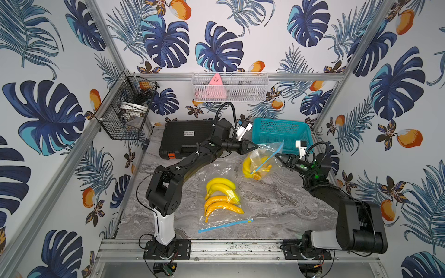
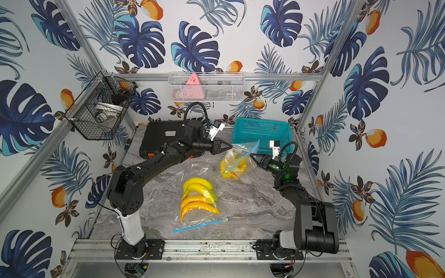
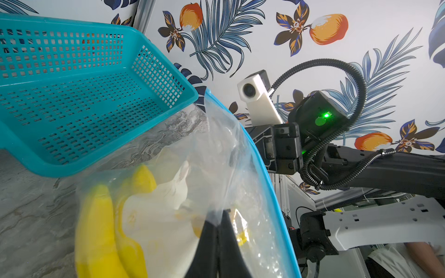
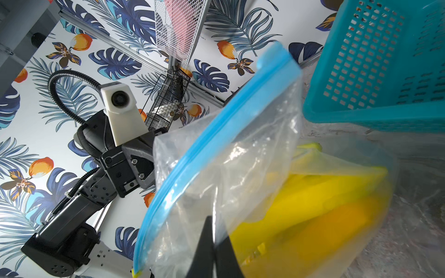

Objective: Open the zip-top bag and take out the banana
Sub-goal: Open the zipper of the food storage bag at the center of the board.

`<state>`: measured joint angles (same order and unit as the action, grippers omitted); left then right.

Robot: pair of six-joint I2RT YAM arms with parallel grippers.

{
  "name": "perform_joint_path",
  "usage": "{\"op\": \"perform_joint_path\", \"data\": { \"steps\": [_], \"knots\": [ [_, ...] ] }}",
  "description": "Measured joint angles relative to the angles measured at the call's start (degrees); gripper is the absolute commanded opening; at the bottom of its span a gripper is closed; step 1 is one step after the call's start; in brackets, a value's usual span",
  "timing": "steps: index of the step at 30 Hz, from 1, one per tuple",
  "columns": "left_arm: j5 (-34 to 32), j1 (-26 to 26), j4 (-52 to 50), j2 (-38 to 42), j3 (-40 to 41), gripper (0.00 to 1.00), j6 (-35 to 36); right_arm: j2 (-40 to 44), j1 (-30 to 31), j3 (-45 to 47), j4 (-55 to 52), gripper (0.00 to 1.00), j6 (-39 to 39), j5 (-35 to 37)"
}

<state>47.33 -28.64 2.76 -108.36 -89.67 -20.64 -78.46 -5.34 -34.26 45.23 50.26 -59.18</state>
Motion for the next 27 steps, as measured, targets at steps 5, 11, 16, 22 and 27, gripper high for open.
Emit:
{"op": "perform_joint_path", "data": {
  "steps": [5, 11, 16, 22, 27],
  "knots": [
    [-0.74, -0.02, -1.88, 0.07, -1.88, 0.46, 1.97, 3.37, 0.11, -1.33, -8.50, 0.00, -6.23, -0.48],
    [-0.13, -0.35, -0.59, -1.01, -5.22, 0.51, 2.78, 4.35, 0.20, -1.36, -15.10, 0.00, -10.67, -1.49],
    [0.11, -2.54, -1.95, -2.84, -5.86, 0.51, 4.33, 4.13, 0.33, -1.44, -15.41, 0.00, -11.06, -2.43],
    [0.81, -3.96, -2.58, -3.30, -5.75, 0.49, 5.33, 3.91, 0.33, -1.86, -15.72, 0.00, -11.26, -2.60],
    [0.17, -5.31, -4.83, -3.30, -5.79, 0.51, 7.37, 3.54, 0.33, -1.97, -15.63, 0.00, -10.95, -2.60]
  ]
}}
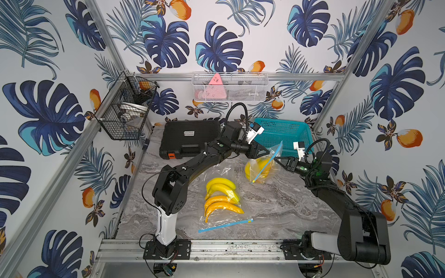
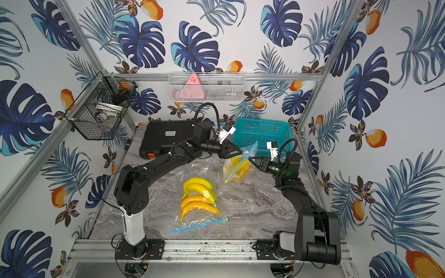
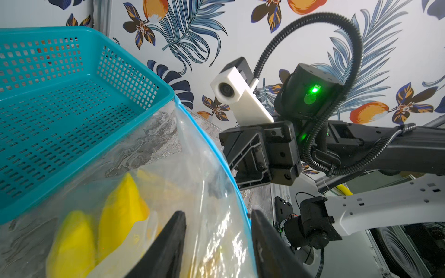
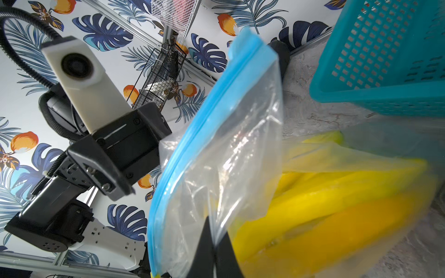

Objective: Open the zip-top bag and take out the banana
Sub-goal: Open the zipper of the food storage bag at the center of the board.

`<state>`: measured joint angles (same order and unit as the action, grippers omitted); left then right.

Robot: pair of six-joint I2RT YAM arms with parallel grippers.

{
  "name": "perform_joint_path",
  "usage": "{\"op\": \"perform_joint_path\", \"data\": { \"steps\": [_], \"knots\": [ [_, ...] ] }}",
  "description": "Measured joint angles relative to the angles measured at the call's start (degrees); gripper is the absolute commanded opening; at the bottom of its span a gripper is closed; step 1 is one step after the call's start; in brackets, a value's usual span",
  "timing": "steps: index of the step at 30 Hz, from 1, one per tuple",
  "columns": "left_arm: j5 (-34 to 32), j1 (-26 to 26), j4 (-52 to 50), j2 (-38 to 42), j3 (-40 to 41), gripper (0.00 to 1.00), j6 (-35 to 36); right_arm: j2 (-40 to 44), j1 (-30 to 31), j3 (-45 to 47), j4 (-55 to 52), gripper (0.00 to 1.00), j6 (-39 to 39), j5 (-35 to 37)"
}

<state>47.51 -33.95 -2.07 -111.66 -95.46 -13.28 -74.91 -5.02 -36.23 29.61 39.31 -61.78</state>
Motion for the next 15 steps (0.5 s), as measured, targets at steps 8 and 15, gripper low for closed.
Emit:
{"op": "perform_joint_path", "data": {
  "steps": [8, 15],
  "knots": [
    [-5.40, -0.28, -5.81, -0.04, -0.48, 0.50, 4.42, -0.24, 0.00, -0.02, 1.31, 0.00, 0.72, -0.31],
    [-6.34, -0.94, -7.41, -0.07, 0.07, 0.00, 6.03, -0.15, 0.02, -0.20, 1.70, 0.00, 0.79, -0.66]
  ]
}}
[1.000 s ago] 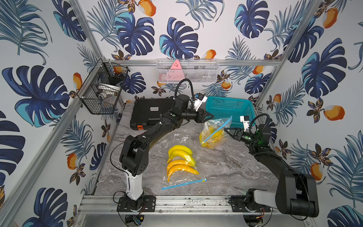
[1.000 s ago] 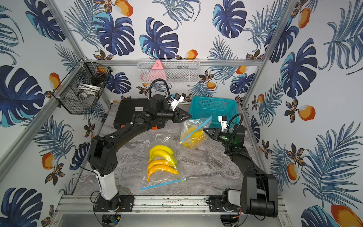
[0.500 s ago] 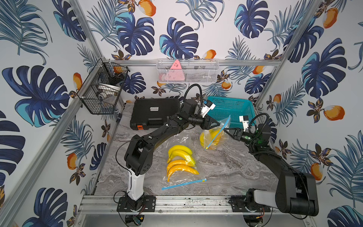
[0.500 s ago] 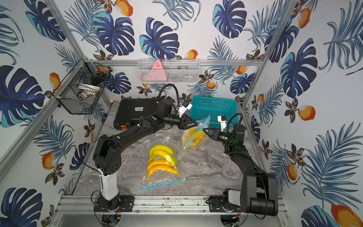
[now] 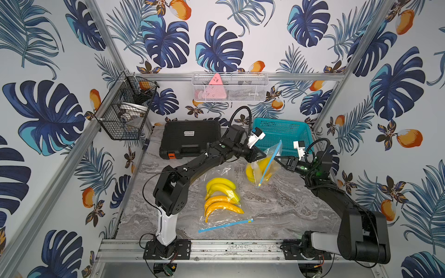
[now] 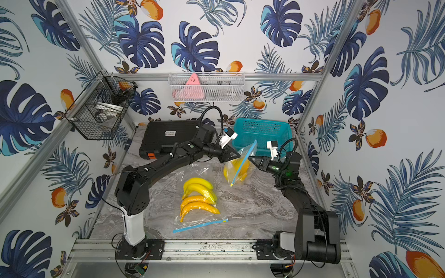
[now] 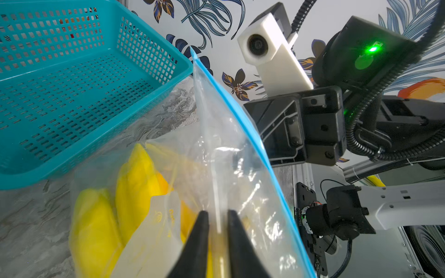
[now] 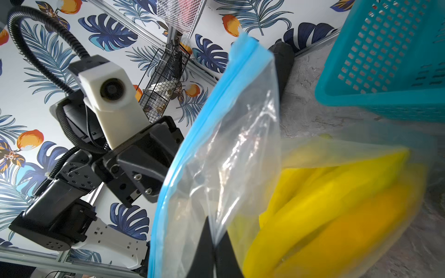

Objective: Open the zip-top bag and take out the banana
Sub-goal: Open the zipper of the food storage bag at the center of the board.

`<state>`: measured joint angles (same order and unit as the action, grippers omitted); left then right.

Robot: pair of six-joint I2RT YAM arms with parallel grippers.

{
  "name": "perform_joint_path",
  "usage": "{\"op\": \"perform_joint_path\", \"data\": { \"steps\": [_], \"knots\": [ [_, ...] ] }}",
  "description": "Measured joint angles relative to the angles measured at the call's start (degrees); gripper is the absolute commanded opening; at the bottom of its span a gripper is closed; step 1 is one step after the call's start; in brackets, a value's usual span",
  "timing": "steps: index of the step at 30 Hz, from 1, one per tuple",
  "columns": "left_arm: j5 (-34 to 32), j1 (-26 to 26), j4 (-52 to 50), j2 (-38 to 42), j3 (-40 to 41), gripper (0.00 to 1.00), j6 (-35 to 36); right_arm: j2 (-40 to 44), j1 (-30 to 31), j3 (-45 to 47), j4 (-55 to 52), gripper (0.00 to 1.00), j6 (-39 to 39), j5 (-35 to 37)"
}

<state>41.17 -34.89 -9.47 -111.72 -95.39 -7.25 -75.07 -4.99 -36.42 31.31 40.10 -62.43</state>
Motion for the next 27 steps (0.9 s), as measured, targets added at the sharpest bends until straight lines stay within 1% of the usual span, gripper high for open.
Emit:
{"op": "perform_joint_path", "data": {
  "steps": [5, 8, 12, 16, 21, 24, 25, 26, 27],
  "knots": [
    [0.46, -0.11, 2.08, 0.24, 1.75, 0.00, -2.12, 1.27, 0.07, 0.96, -0.28, 0.00, 0.09, -0.20],
    [-0.57, 0.13, 3.08, 1.44, 3.54, 0.00, -3.08, 3.43, 0.07, 2.14, -2.51, 0.00, -1.60, -0.22],
    [-1.49, 3.10, 2.95, 2.80, 3.63, 0.00, -4.35, 8.59, -0.17, 4.28, -9.07, 0.00, -6.36, 0.22],
    [-3.56, 6.47, 1.40, 3.34, 2.34, 0.00, -4.81, 13.03, -1.11, 7.54, -12.81, 0.00, -8.72, 1.05],
    [-2.89, 6.80, -0.72, 3.63, 0.81, 0.00, -4.76, 16.44, -1.95, 9.38, -15.06, 0.00, -10.78, 2.08],
    [-1.99, 7.15, -0.57, 3.58, 0.70, 0.00, -4.81, 16.37, -2.14, 9.77, -15.50, 0.00, -10.78, 2.89],
    [-1.68, 7.15, -0.42, 3.54, 0.72, 0.00, -4.92, 15.87, -2.19, 9.55, -15.58, 0.05, -10.78, 3.08],
    [-1.77, 7.15, -0.11, 3.54, 0.83, 0.00, -5.01, 15.32, -2.19, 9.07, -16.04, 0.17, -10.78, 3.26],
    [-1.95, 7.15, 0.37, 3.54, 0.94, 0.00, -5.01, 14.75, -2.25, 8.17, -17.44, 0.23, -10.84, 3.69]
  ]
}}
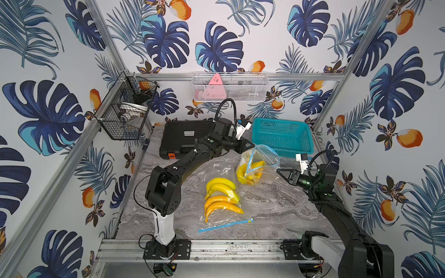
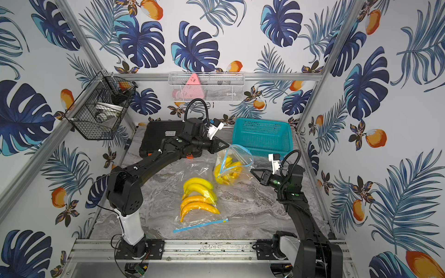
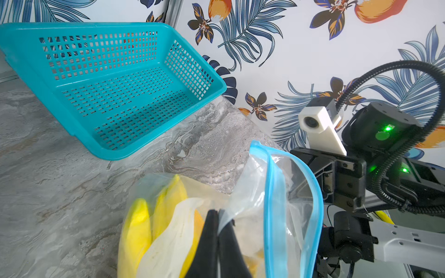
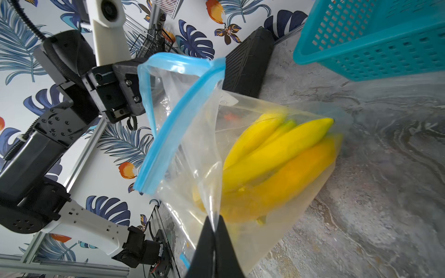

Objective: Open the zip-top bag and take out the banana
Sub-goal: Open the zipper of the food storage bag at the center of the board, then pick up the banana from the zipper food storage bag.

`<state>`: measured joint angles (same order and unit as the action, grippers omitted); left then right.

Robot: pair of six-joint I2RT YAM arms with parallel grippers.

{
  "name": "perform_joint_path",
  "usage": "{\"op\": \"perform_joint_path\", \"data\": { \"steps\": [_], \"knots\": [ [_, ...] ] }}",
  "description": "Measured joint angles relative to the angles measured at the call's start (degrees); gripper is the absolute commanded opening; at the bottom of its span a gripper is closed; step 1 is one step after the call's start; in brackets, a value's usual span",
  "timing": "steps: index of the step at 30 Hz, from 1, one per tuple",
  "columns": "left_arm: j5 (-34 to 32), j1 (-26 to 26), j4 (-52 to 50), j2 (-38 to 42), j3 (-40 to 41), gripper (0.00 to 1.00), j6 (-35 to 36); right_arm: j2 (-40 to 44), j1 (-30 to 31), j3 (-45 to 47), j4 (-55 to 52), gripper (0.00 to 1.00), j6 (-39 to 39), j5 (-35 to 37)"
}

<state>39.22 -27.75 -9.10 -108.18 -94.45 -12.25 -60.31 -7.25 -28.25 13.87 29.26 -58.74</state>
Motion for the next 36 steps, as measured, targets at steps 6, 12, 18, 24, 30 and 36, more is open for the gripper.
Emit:
{"op": "perform_joint_path", "data": {
  "steps": [6, 12, 18, 24, 30, 36],
  "knots": [
    [-0.81, -2.25, -0.42, 1.18, -0.02, 0.00, 1.75, 2.69, -0.09, -12.59, -15.02, 0.53, -4.66, 6.08],
    [-0.39, -5.49, -1.77, 1.49, 0.31, 0.00, 3.39, -0.90, 1.97, -31.10, -25.46, 0.39, -10.80, 7.26],
    [0.02, -6.47, -1.62, 0.61, 0.76, 0.00, 3.34, -3.74, 7.50, -33.51, -42.53, 0.36, -19.78, 7.32],
    [0.42, -6.51, -1.33, -1.33, -0.13, 0.00, 3.26, -1.16, 8.74, -32.65, -50.93, 0.34, -25.33, 6.80],
    [1.11, -6.54, -0.50, -1.64, -0.44, 0.00, 2.47, -4.90, 11.89, -32.70, -56.92, 0.45, -29.62, 10.05],
    [2.49, -6.54, 0.09, -1.62, 0.26, 0.00, 1.68, -8.98, 12.57, -34.53, -59.91, 0.53, -32.92, 17.27]
  ]
}}
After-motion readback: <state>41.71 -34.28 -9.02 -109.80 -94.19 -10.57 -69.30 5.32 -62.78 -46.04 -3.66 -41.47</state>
